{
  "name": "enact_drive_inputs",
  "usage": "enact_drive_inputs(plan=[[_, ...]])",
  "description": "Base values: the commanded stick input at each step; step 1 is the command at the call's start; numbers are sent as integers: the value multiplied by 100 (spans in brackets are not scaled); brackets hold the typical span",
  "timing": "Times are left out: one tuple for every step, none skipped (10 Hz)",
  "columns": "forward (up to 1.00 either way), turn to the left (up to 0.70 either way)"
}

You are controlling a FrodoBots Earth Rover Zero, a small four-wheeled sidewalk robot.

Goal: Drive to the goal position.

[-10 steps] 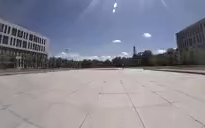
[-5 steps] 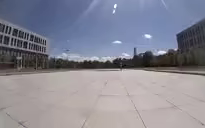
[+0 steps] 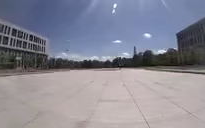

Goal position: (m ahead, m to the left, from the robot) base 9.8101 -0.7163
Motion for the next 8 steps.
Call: enact_drive_inputs(plan=[[70, 0], [70, 0], [70, 0], [70, 0], [70, 0], [70, 0], [70, 0], [70, 0]])
